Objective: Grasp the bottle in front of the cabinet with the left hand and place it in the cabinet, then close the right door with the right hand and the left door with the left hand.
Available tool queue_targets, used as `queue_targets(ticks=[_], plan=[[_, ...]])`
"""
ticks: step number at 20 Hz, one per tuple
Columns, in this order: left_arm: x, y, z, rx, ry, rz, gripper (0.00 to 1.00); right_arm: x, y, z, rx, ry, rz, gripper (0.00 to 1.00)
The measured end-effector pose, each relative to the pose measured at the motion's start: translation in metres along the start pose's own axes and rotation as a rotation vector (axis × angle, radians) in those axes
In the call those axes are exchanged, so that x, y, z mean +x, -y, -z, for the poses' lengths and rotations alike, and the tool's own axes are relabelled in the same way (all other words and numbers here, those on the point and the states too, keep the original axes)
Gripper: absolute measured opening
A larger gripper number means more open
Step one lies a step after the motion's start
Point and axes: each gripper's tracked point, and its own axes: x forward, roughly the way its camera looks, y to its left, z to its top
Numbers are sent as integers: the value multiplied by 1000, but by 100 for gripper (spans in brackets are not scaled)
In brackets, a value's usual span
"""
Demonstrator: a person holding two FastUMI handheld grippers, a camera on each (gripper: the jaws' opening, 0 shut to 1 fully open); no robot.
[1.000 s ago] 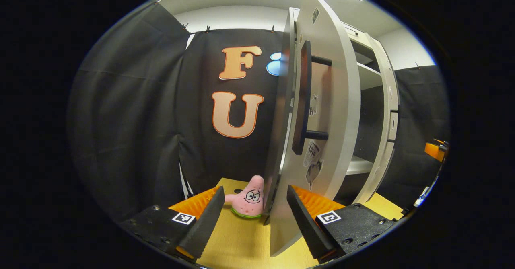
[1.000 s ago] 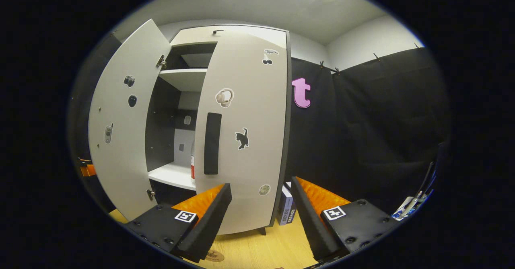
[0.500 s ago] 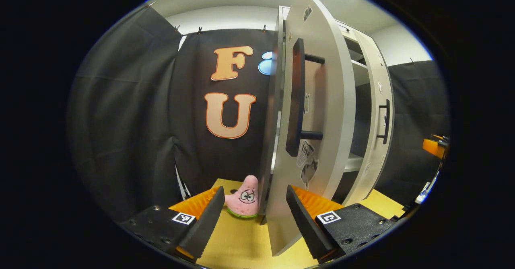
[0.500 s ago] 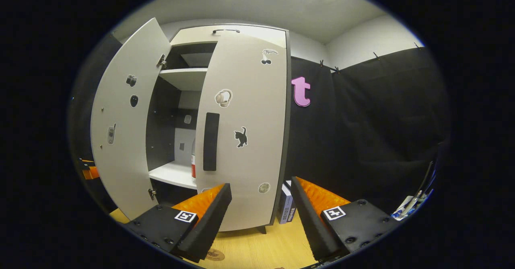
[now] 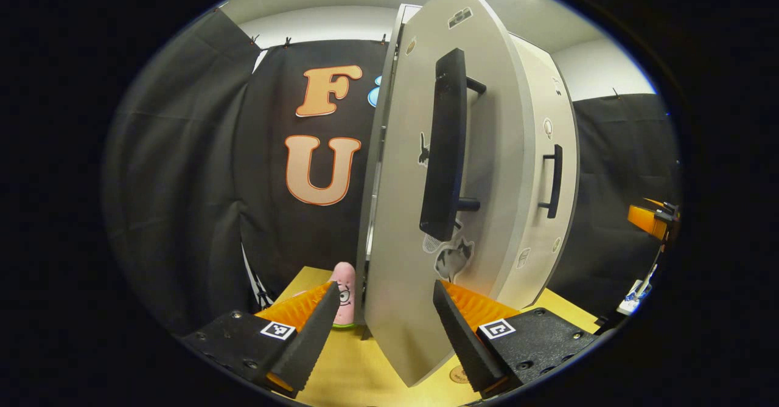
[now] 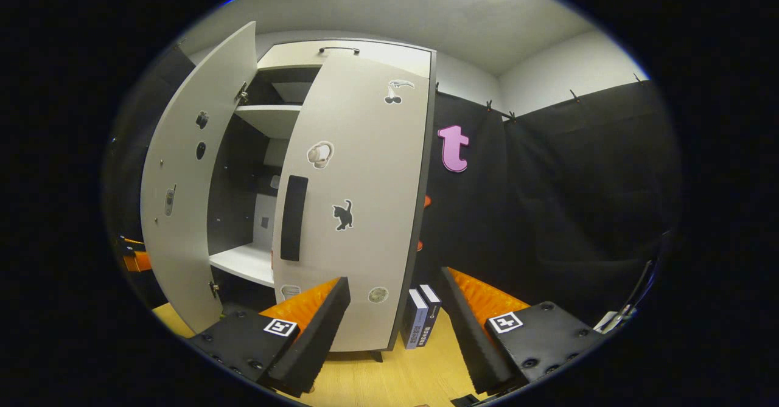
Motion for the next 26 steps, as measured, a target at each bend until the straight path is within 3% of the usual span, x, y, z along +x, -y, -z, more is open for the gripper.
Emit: queue_targets(ticks=[2, 5, 6, 8, 9, 12, 14, 19, 26], plan=[[2, 4, 3, -26, 2, -16, 92, 8, 4, 1, 4, 1, -23, 98], [6, 8, 5, -33, 11, -51, 92, 17, 9, 6, 6, -5, -60, 94], [7, 10, 4, -31, 14, -58, 94, 21, 11, 7, 6, -6, -69, 98], [13, 17, 5, -29, 16, -60, 92, 26, 15, 10, 9, -8, -86, 94], [16, 22, 6, -27, 17, -59, 92, 28, 16, 11, 12, -9, -93, 98], [30, 36, 8, -16, 12, -56, 94, 33, 24, 16, 23, -23, -104, 94], [41, 45, 11, -17, 4, -52, 92, 35, 30, 18, 27, -30, -107, 98], [79, 69, 12, -50, 4, -34, 95, 33, 55, 20, 19, -27, -85, 98], [101, 79, 10, 0, 5, -54, 95, 28, 98, 28, 33, -40, -30, 98]])
